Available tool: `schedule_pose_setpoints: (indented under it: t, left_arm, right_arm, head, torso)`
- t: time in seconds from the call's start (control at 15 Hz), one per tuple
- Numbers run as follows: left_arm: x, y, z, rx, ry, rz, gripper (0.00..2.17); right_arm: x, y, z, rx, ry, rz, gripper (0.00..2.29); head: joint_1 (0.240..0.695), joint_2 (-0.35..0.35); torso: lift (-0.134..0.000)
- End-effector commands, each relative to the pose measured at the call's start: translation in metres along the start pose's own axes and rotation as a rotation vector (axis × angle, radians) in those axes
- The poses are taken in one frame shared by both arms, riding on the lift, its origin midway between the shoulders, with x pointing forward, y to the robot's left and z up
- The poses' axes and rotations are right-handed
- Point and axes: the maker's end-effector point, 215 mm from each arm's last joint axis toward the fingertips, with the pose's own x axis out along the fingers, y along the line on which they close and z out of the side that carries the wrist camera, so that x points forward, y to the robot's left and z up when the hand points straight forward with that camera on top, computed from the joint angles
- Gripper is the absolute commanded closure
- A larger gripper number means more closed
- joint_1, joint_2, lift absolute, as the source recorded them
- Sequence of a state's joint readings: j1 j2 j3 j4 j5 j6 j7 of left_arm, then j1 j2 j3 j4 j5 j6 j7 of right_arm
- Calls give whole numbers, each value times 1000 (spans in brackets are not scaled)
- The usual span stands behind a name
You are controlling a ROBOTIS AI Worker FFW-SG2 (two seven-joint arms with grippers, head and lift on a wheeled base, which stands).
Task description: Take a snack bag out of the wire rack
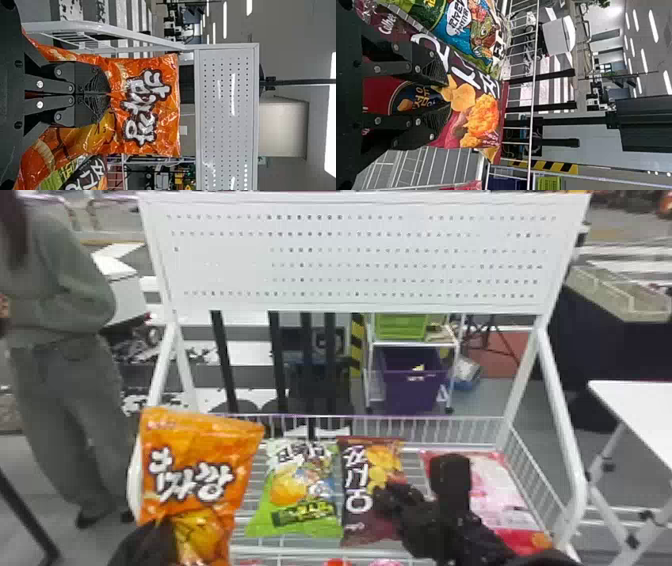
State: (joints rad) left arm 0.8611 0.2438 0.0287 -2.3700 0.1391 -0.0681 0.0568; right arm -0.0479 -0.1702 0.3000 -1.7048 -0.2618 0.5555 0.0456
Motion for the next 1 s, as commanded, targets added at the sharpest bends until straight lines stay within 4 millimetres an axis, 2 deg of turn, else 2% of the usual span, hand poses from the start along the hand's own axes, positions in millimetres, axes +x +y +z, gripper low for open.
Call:
schedule_pose_setpoints:
  t: [0.0, 0.27, 0.4, 0.53, 0.73, 0.93]
  left_arm:
    - [0, 0, -2, 1, 4, 0, 1959]
    - [1, 0, -3, 0, 7, 0, 1959]
    - [1, -1, -3, 6, 7, -5, 1959]
    - [1, -1, -3, 7, 9, -6, 1956]
    - [2, 0, -2, 5, 6, -5, 1959]
    - [2, 1, -3, 0, 6, -3, 1959]
  right_arm:
    - [-2, -4, -2, -4, 6, -12, 2253]
    - [-9, -10, 5, -8, -12, -45, 2253]
    - [-15, -13, 13, -11, -23, -53, 2253]
    - [-24, -8, 26, -11, -52, -40, 2253]
    - [-49, -7, 40, -41, -65, -49, 2253]
    - [-94, -8, 59, -81, -116, -74, 2253]
  head:
    - [499, 0]
    - [499, 0]
    - [499, 0]
    - [499, 0]
    - [499, 0]
    - [499, 0]
  torso:
    - [0]
    - [0]
    - [0]
    - [0]
    - [0]
    - [0]
